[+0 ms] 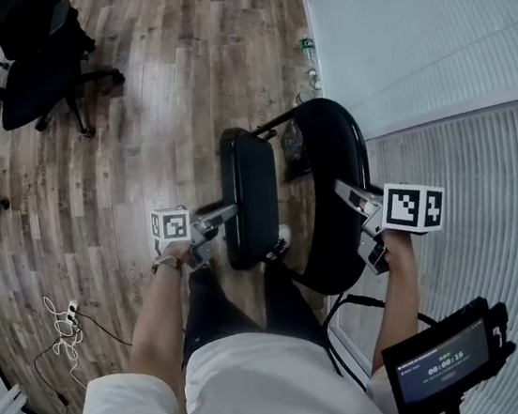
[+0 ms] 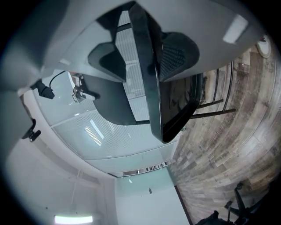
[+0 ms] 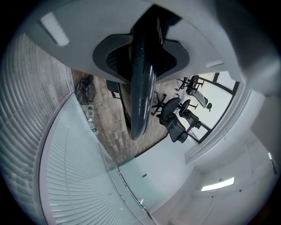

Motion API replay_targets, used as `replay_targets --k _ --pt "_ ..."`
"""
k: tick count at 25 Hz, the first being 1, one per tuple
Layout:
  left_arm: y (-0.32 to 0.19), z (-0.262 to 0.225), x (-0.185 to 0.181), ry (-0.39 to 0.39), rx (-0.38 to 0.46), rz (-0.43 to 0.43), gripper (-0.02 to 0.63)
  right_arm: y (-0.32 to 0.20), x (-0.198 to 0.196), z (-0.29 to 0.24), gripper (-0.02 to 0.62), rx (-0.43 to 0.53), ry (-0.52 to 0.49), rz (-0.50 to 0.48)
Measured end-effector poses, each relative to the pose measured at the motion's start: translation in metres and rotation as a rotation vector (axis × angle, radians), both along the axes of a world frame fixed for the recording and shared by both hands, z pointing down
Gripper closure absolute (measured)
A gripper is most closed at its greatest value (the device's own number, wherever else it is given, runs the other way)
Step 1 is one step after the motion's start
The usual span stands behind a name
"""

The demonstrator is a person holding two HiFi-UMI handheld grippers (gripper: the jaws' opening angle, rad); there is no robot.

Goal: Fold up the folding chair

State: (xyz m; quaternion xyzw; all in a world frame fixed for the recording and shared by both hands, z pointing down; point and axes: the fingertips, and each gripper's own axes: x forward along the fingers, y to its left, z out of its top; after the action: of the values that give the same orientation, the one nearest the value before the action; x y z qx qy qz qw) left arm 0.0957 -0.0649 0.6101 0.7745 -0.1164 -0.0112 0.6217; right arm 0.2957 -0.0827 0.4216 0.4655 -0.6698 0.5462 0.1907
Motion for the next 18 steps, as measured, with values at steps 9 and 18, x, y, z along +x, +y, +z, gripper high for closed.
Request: replay_targets --k 9,18 --pt "0.000 -0.006 0.023 0.025 0.006 0.037 0.388 -0.005 -0.006 -0.002 0.494 0.002 0.002 0.006" --pt "0.002 -0.005 0.041 0.005 0.028 0.080 0.392 -0.003 0.000 0.000 0.495 0.001 0.019 0.007"
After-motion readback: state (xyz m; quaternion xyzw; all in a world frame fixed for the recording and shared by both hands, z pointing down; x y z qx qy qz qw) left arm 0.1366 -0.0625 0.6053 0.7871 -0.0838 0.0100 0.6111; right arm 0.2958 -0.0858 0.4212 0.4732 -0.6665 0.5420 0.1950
